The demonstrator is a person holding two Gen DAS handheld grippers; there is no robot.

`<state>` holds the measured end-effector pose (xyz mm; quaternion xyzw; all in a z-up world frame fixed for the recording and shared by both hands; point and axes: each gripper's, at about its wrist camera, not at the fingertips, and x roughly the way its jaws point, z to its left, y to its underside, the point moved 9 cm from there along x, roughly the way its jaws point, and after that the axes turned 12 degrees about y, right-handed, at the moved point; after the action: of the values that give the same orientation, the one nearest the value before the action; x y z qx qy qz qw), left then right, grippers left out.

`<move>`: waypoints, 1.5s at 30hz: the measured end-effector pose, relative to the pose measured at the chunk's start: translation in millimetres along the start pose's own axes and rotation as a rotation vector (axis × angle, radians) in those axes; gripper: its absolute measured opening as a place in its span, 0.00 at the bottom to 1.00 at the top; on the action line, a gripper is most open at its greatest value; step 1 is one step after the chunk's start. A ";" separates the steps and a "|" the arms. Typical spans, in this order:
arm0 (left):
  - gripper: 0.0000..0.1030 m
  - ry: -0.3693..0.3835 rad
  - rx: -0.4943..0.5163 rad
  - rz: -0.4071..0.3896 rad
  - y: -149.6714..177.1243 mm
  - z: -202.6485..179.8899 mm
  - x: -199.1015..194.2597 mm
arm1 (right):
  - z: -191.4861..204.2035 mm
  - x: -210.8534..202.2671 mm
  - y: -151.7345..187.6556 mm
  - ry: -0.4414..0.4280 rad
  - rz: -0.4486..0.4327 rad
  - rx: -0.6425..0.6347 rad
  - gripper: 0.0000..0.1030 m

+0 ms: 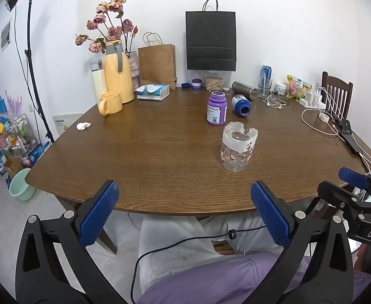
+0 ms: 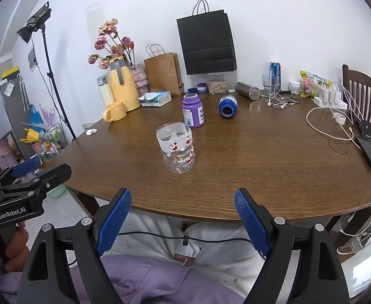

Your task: Flip cup upright

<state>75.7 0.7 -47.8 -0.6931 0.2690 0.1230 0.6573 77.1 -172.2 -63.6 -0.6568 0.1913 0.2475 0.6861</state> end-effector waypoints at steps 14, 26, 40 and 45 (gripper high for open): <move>1.00 -0.004 0.004 0.008 2.5 0.0 2.5 | 0.3 0.4 0.1 -0.001 -0.001 0.001 0.85; 1.00 -0.005 0.002 0.013 6.9 4.2 6.3 | 0.2 0.2 -0.3 0.000 0.000 0.000 0.85; 1.00 -0.003 0.001 0.021 10.8 6.3 9.1 | 0.2 0.2 0.5 0.000 0.001 0.001 0.85; 1.00 -0.004 0.000 0.023 9.7 5.7 8.9 | 0.4 0.5 0.4 0.000 0.001 0.001 0.85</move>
<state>79.0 4.4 -61.4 -0.6899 0.2756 0.1318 0.6563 77.2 -171.8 -64.2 -0.6564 0.1917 0.2478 0.6862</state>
